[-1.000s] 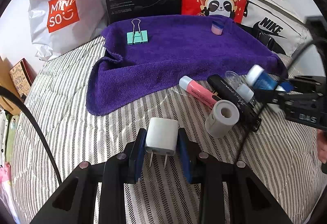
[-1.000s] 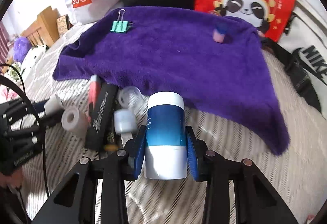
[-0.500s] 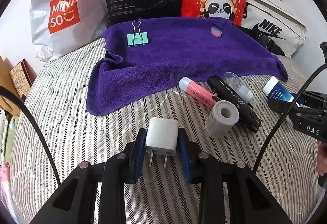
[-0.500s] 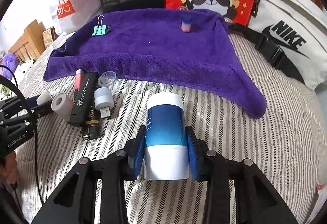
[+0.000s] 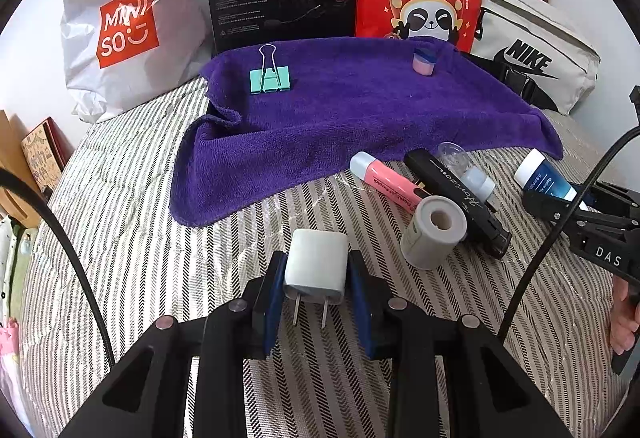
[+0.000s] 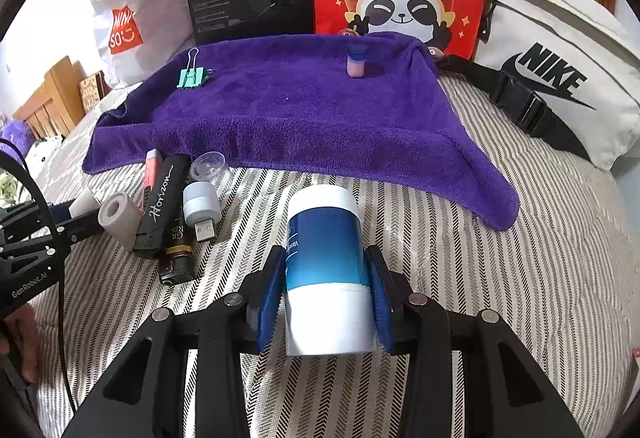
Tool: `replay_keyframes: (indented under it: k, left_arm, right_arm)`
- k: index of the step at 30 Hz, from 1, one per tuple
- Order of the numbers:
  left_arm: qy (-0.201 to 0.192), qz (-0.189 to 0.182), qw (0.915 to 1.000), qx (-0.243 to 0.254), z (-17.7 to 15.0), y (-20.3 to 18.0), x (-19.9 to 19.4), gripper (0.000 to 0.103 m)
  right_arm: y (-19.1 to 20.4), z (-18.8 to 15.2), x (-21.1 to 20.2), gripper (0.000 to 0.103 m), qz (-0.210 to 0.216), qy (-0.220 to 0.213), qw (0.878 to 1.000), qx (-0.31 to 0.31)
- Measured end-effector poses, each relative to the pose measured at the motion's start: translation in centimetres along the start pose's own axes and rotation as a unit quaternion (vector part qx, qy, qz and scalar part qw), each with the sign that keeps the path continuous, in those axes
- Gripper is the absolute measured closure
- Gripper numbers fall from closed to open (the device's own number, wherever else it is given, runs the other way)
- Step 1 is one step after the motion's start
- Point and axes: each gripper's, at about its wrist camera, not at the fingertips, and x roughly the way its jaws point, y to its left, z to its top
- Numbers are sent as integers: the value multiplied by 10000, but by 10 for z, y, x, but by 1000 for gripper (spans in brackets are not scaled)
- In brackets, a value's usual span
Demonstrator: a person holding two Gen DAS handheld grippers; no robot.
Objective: Organize rigid objects
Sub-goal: 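Carry the plug in the left gripper and the bottle in the right onto the towel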
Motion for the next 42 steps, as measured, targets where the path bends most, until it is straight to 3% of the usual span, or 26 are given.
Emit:
replay_keyframes:
  k: [15, 25, 34, 42]
  left_arm:
    - [51, -86, 9999, -64, 1, 3, -1, 74]
    - [263, -154, 9992, -258, 6, 9, -4, 75]
    - [15, -124, 9994, -318, 31, 26, -32, 75]
    - [-316, -85, 9989, -338, 84, 52, -46, 75]
  right_arm:
    - [0, 1, -6, 66, 177, 340, 9993, -19]
    - [-11, 10, -28, 66, 87, 178, 9998, -20]
    - [-15, 51, -48, 66, 298, -96, 9994, -168]
    - [-25, 108, -54, 66, 394, -449, 9980, -192]
